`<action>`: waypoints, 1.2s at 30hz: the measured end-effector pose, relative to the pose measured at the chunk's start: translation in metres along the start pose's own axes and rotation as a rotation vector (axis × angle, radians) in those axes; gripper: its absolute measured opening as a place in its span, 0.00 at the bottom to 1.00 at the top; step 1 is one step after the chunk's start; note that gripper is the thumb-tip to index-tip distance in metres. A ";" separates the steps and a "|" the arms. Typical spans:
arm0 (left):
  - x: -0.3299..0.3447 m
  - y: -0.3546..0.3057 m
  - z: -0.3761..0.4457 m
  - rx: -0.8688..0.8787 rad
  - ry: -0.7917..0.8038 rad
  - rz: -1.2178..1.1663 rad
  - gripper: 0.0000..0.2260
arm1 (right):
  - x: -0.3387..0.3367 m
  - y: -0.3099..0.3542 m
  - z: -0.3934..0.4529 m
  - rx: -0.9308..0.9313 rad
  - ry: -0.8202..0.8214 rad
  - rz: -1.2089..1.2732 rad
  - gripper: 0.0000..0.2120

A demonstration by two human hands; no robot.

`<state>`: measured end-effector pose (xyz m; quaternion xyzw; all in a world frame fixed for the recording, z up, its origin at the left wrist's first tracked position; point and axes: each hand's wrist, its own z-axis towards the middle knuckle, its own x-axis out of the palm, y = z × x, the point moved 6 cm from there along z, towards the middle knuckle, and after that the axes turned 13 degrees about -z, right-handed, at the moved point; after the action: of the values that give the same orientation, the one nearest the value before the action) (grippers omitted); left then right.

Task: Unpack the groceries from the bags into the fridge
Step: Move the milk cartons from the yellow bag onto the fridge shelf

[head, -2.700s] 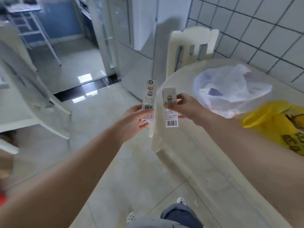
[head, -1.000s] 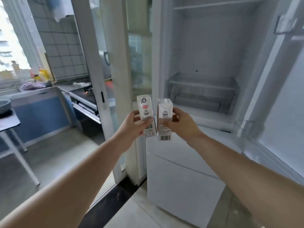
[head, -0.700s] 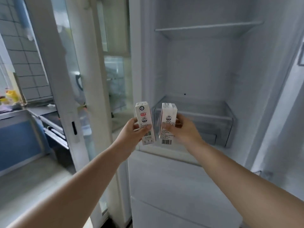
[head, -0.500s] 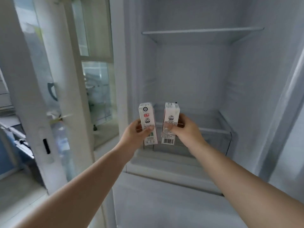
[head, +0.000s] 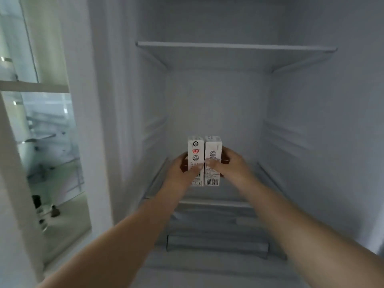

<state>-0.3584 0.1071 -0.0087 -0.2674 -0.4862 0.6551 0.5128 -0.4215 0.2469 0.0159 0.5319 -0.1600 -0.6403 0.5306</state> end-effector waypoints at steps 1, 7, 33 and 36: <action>0.000 0.005 0.010 -0.001 -0.011 -0.006 0.18 | 0.002 -0.004 0.010 -0.003 0.010 -0.009 0.26; -0.006 0.036 0.057 -0.053 -0.118 -0.042 0.21 | 0.019 -0.022 0.063 -0.018 0.088 -0.023 0.24; -0.045 0.089 0.145 -0.180 -0.184 0.164 0.14 | 0.106 -0.069 0.159 0.074 0.147 0.091 0.21; -0.043 0.089 0.139 -0.209 -0.248 0.201 0.17 | 0.104 -0.065 0.147 0.110 0.211 0.033 0.36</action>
<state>-0.4991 0.0162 -0.0429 -0.2837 -0.5818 0.6769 0.3504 -0.5659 0.1309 -0.0311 0.6218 -0.1471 -0.5623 0.5250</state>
